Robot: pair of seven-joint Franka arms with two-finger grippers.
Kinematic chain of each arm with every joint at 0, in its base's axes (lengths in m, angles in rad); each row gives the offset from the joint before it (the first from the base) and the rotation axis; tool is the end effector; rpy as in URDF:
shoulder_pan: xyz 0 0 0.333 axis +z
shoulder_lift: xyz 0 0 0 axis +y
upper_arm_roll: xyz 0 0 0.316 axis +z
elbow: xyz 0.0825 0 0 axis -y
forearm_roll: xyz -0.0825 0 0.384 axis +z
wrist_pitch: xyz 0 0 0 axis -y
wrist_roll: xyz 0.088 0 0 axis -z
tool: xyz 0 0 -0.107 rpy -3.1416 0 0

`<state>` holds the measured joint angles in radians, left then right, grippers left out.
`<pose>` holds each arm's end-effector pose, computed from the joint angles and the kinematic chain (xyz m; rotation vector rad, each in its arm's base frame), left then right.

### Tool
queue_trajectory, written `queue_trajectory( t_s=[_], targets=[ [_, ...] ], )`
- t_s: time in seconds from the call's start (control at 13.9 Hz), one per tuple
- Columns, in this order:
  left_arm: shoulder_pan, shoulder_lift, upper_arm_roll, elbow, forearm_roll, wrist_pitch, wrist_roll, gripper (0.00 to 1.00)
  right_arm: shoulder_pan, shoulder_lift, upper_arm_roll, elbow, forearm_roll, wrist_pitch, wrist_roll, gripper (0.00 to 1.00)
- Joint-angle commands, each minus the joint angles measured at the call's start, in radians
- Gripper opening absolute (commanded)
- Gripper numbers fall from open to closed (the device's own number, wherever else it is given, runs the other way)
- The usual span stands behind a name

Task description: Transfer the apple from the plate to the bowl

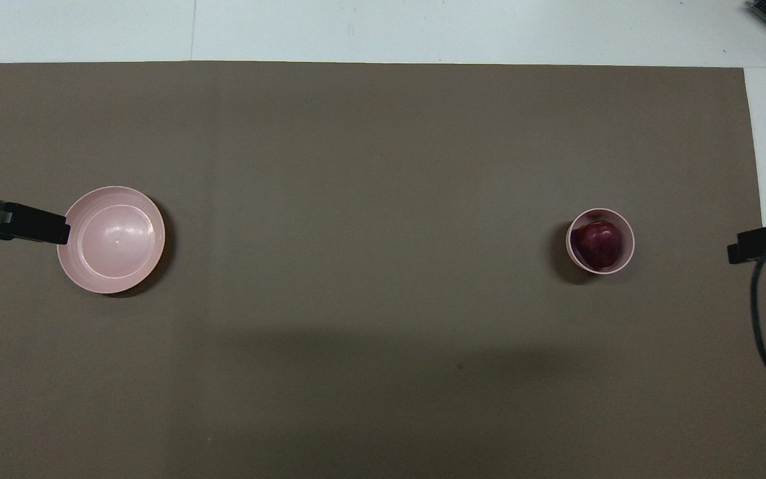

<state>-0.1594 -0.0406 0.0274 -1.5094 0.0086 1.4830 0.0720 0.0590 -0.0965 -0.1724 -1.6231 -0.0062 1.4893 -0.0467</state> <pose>0.5283 -0.0688 0.6675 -3.1183 0.3179 -0.0226 0.5121 -0.0638 0.6439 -3.1260 0.1032 0.0591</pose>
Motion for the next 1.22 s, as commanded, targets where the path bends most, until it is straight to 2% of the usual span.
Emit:
queue_trajectory(
  t_s=[0.0,0.07,0.22,0.36,0.79,1.15],
  targets=[
    [0.014,-0.008,-0.006,0.000,-0.010,-0.013,-0.008,1.00,0.008,0.040,0.014,0.092,-0.008,-0.032,-0.004,1.00],
    [0.015,-0.008,-0.006,0.000,-0.010,-0.012,-0.006,1.00,0.010,0.047,0.019,0.124,-0.005,-0.078,-0.004,1.00],
    [0.015,-0.008,-0.006,0.000,-0.010,-0.012,-0.004,1.00,0.022,0.061,0.024,0.155,-0.006,-0.078,0.001,1.00],
    [0.015,-0.007,-0.006,0.008,-0.009,-0.009,-0.001,1.00,0.024,0.048,0.028,0.126,0.005,-0.025,0.004,1.00],
    [0.024,-0.008,0.003,0.014,-0.041,-0.009,0.008,1.00,0.028,0.041,0.031,0.121,-0.012,-0.011,-0.007,1.00],
    [0.044,-0.019,0.008,0.008,-0.053,-0.012,0.009,1.00,0.065,0.035,0.031,0.126,-0.043,-0.079,-0.005,1.00]
  ],
)
